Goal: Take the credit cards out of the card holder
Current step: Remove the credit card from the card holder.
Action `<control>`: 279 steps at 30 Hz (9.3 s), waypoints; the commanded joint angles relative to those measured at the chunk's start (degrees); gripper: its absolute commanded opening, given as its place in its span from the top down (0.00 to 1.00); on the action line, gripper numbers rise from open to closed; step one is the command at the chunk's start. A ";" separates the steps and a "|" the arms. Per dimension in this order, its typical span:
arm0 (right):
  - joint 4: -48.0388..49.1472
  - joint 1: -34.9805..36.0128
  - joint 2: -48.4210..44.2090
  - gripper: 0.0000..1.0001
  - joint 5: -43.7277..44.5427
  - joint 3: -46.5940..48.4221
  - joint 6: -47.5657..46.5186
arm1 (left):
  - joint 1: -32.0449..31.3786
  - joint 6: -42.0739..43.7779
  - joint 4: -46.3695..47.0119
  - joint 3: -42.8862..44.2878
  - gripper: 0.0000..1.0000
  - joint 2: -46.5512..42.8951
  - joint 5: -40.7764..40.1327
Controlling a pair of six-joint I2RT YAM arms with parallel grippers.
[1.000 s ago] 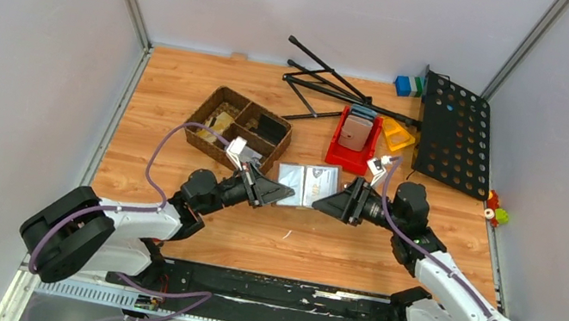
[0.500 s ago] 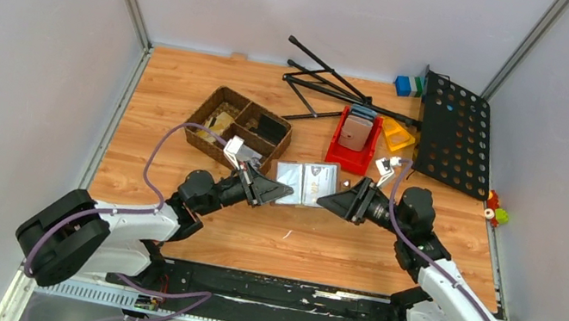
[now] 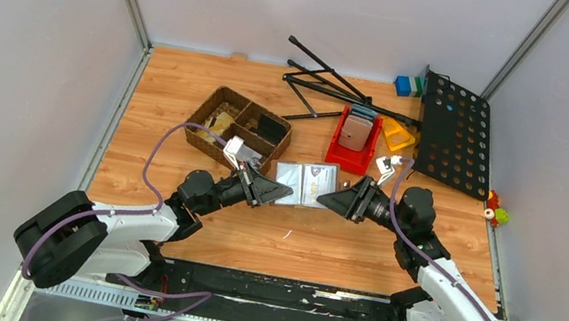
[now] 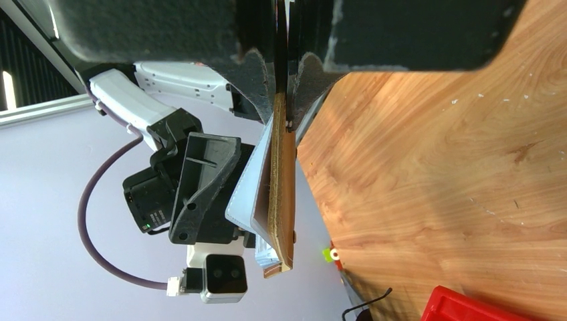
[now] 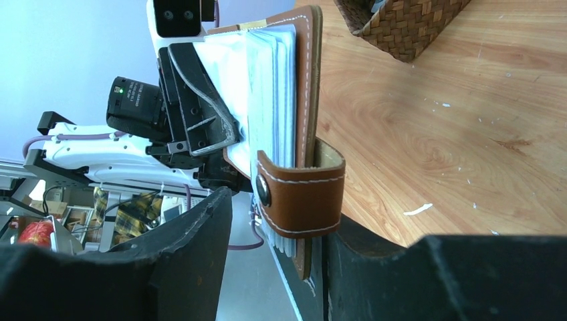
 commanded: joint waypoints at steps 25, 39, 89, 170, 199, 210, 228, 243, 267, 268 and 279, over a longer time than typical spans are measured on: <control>1.33 0.28 3.07 1.00 -2.18 2.89 -1.16 | 1.17 5.79 -12.22 6.18 0.90 -0.93 3.90; -18.71 0.34 2.71 1.00 6.65 8.51 -13.79 | 3.12 30.98 -64.90 23.10 0.31 -16.22 -6.28; -6.38 0.30 1.19 1.00 -0.61 3.62 -8.15 | -1.89 19.14 -40.22 23.49 0.74 2.10 5.73; 14.61 0.02 5.16 0.88 -12.89 0.38 1.80 | -0.13 -2.24 -1.23 18.22 1.00 12.49 25.36; 7.47 -2.20 3.87 0.73 -10.90 1.12 0.19 | 2.28 8.57 -22.19 16.31 1.00 4.61 20.14; 9.18 -2.19 4.31 0.94 -11.86 1.29 1.23 | 2.23 7.29 -20.21 17.07 0.87 6.46 22.31; 13.50 -2.15 5.46 1.00 -13.27 0.91 3.87 | -0.95 6.28 -17.69 18.70 0.55 10.06 22.98; 12.80 -2.19 4.57 0.94 -13.33 0.49 3.62 | -0.97 6.20 -16.46 18.53 0.98 9.98 22.73; 9.12 -4.34 2.97 0.78 -11.78 -0.45 2.68 | 2.01 7.95 -21.22 16.33 1.00 6.04 22.93; 9.05 -4.41 2.96 0.82 -11.78 -0.38 2.65 | 2.06 7.97 -21.21 16.33 1.00 5.92 23.00; 8.76 -5.56 2.84 0.92 -12.46 -0.64 3.33 | 3.43 7.78 -20.78 15.48 1.00 4.90 24.53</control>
